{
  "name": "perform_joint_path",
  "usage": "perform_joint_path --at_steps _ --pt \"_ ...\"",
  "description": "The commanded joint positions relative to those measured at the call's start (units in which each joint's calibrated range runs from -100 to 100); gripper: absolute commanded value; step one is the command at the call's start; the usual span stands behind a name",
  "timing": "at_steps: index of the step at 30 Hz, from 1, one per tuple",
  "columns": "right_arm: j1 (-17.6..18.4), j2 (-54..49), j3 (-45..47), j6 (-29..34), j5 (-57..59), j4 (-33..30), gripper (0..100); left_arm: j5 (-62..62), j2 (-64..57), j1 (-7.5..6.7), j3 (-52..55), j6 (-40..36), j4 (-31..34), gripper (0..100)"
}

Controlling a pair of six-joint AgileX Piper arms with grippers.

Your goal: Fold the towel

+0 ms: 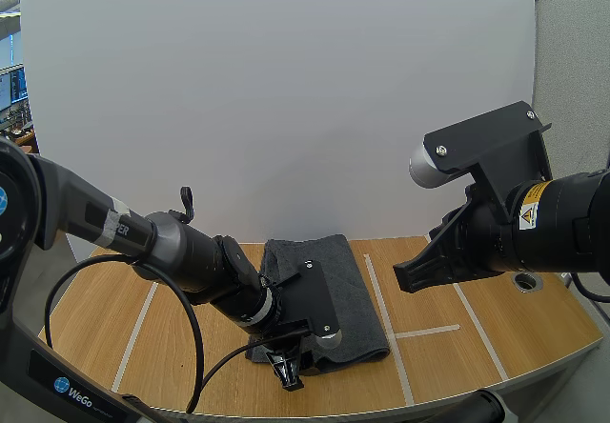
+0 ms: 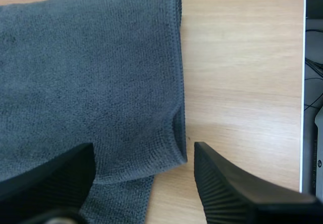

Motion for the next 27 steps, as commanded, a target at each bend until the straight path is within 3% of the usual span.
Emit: perform_joint_path --at_steps 1,13,16,27 --pt "-0.2 -0.5 0.1 -0.3 0.0 -0.3 0 -1.1 0.2 -0.25 0.2 0.5 -1.2 90" --pt "-0.3 -0.5 0.1 -0.3 0.0 -0.3 0 -4.1 5.5 -0.25 0.2 1.0 -1.2 90" --pt "-0.3 -0.5 0.1 -0.3 0.0 -0.3 0 -4.2 5.5 -0.25 0.2 1.0 -1.2 86" --pt "-0.3 -0.5 0.1 -0.3 0.0 -0.3 0 -4.2 4.3 -0.25 0.2 0.6 -0.7 44"
